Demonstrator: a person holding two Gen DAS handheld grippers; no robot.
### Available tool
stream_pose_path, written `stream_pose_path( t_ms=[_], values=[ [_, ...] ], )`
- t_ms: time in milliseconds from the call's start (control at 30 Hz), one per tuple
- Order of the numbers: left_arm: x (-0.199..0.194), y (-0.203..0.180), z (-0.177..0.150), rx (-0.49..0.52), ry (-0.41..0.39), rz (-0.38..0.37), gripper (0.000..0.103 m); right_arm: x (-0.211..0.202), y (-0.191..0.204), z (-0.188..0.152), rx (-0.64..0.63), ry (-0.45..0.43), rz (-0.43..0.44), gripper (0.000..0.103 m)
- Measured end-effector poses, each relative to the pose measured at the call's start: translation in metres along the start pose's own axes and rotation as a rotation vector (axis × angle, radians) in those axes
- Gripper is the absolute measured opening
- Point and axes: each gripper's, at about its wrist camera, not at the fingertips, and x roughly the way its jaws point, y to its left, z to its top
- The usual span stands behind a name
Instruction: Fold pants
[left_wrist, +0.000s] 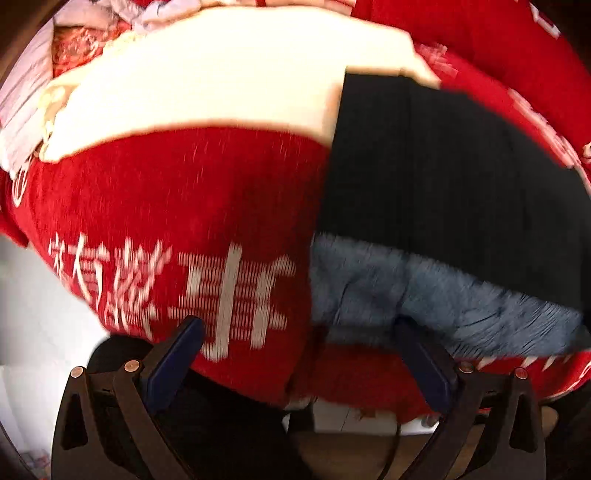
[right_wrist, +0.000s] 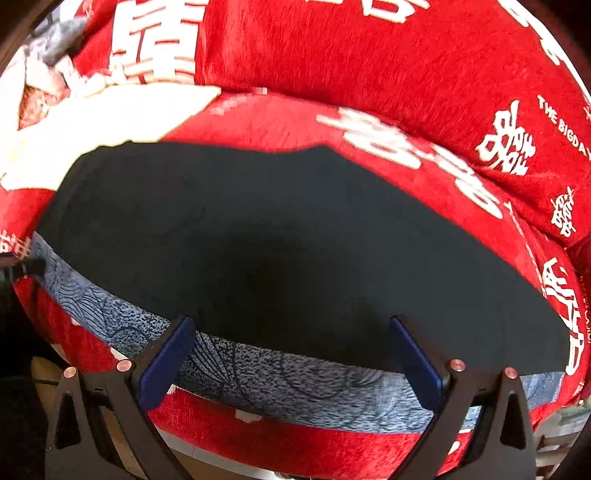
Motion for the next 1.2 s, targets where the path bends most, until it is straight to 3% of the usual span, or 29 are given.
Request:
stream_pose_path(
  t_ms=[100, 200, 300, 400, 467, 600, 800, 1033, 1200],
  values=[
    [-0.012, 0.008, -0.003, -0.041, -0.017, -0.009, 0.103, -0.009, -0.001, -0.002, -0.010, -0.040, -0.009, 0.103],
    [-0.038, 0.010, 0.003, -0.090, -0.100, -0.122, 0.103, -0.015, 0.001, -0.001, -0.003, -0.078, 0.005, 0.103],
    [-0.050, -0.020, 0.015, -0.047, -0.144, -0.180, 0.103, 0.000, 0.005, -0.004, -0.005, -0.037, 0.024, 0.103],
    [-0.040, -0.065, -0.002, 0.069, -0.105, -0.163, 0.103, 0.008, -0.006, -0.011, 0.035, -0.002, 0.065, 0.103],
    [-0.019, -0.087, -0.011, 0.130, -0.050, -0.084, 0.103, 0.003, -0.017, -0.015, 0.031, -0.015, 0.031, 0.103],
    [-0.014, -0.085, -0.015, 0.086, -0.024, -0.120, 0.103, -0.005, -0.060, -0.031, 0.063, -0.020, -0.055, 0.103],
    [-0.034, -0.100, -0.011, 0.124, -0.056, -0.093, 0.103, -0.006, -0.149, -0.060, 0.287, 0.019, -0.056, 0.103],
    [-0.058, -0.182, -0.002, 0.304, -0.080, -0.125, 0.103, -0.010, -0.227, -0.088, 0.378, 0.043, -0.133, 0.103],
    [-0.054, -0.250, -0.002, 0.417, -0.053, -0.118, 0.103, -0.007, -0.286, -0.110, 0.501, 0.041, -0.117, 0.103]
  ],
)
